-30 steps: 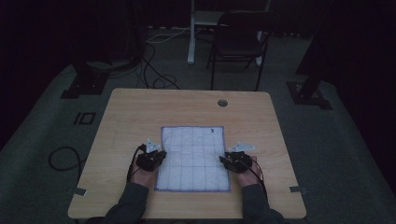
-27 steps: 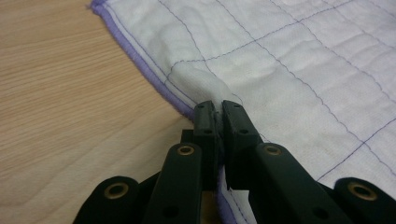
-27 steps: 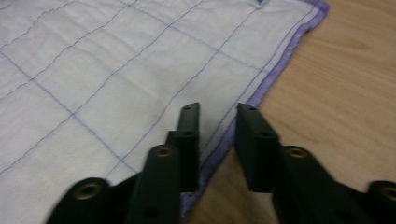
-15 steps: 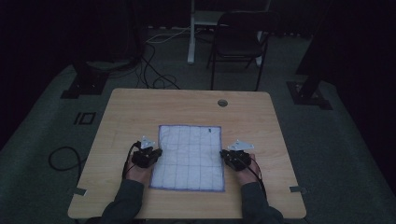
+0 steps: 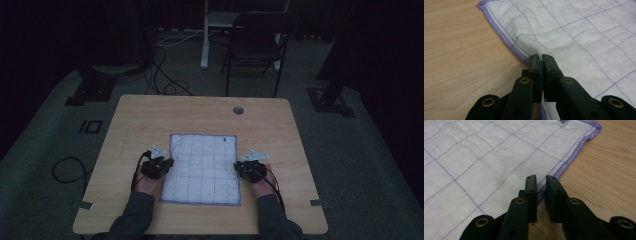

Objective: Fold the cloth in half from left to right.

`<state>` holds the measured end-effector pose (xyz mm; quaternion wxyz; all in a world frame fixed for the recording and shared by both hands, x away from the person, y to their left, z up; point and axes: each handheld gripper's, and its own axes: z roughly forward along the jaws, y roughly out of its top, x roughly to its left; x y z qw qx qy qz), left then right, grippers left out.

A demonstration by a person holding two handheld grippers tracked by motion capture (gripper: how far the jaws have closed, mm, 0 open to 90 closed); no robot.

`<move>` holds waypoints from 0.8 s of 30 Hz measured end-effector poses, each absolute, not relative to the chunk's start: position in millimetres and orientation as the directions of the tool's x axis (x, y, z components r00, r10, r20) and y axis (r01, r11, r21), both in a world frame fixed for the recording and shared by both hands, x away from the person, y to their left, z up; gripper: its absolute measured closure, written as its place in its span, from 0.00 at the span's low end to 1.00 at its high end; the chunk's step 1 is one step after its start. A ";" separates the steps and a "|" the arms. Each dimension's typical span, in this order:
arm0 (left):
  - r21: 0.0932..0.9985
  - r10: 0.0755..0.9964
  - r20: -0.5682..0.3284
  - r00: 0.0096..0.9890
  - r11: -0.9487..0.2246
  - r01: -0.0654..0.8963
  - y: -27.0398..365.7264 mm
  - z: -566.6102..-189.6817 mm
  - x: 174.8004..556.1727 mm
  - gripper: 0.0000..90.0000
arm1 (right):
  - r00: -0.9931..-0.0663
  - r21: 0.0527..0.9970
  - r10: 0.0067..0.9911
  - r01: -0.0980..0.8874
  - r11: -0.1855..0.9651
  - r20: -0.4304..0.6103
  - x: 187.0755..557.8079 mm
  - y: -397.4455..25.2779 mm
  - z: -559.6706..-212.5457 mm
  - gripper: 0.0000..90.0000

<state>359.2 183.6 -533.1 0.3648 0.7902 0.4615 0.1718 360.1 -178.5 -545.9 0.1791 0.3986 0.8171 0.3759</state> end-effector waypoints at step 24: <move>0.781 0.825 -0.068 0.561 -0.305 0.544 171.3 -505.1 357.8 0.97 | -0.613 0.758 0.790 0.526 0.387 0.022 360.9 -181.4 -546.4 0.85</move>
